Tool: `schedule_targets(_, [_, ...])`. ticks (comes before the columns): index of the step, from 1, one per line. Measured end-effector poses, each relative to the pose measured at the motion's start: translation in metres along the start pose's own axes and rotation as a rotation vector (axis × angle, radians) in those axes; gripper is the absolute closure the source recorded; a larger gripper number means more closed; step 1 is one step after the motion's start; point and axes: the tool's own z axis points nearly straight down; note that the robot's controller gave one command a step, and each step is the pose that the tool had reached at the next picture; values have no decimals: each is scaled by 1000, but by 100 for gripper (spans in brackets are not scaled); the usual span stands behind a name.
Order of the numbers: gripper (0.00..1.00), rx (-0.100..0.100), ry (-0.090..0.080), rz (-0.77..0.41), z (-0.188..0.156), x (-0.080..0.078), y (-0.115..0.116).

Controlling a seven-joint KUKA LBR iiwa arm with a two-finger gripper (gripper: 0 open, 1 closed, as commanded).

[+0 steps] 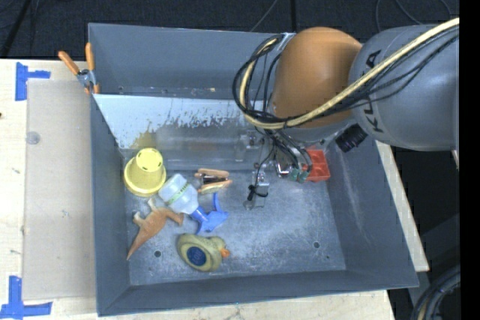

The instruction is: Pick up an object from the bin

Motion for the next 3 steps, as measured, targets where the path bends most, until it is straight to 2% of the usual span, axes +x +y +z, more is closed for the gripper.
schedule_targets(1, [0, 0, 0, -139, 39, -4, 14])
schedule_targets(2, [0, -1, 3, -480, 48, 4, 31])
schedule_targets(3, [0, -2, 0, -630, 48, 3, 38])
